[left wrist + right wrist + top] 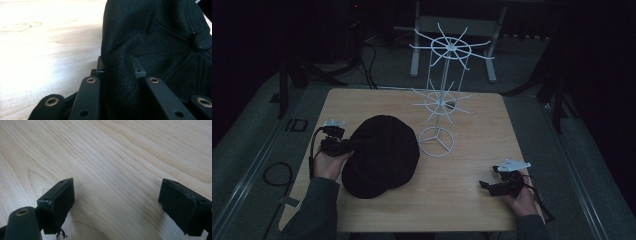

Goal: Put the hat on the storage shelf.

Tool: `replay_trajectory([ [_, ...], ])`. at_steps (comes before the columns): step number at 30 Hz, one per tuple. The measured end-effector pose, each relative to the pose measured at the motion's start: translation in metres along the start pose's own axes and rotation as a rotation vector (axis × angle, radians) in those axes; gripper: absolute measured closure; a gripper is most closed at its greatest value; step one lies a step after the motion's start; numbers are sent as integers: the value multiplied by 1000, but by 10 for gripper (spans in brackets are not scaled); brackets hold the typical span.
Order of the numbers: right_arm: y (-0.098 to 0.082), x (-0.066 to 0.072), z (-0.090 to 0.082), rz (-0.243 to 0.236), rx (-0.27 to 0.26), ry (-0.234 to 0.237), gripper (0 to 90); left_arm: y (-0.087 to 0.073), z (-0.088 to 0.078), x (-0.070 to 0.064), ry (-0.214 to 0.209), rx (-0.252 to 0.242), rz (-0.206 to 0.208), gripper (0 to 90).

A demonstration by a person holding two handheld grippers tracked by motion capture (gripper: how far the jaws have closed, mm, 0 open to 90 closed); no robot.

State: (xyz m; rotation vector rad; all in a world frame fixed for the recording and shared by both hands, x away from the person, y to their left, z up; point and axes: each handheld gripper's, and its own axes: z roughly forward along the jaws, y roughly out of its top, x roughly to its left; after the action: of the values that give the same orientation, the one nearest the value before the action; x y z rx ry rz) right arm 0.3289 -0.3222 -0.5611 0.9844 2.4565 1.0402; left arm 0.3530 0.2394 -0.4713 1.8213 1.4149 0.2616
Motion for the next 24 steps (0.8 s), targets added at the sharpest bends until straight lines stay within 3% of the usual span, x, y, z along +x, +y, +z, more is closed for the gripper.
replay_trajectory([
  [24,0,0,0,0,0,0,132,10,-20,-6,-79,-75,-9,765],
])
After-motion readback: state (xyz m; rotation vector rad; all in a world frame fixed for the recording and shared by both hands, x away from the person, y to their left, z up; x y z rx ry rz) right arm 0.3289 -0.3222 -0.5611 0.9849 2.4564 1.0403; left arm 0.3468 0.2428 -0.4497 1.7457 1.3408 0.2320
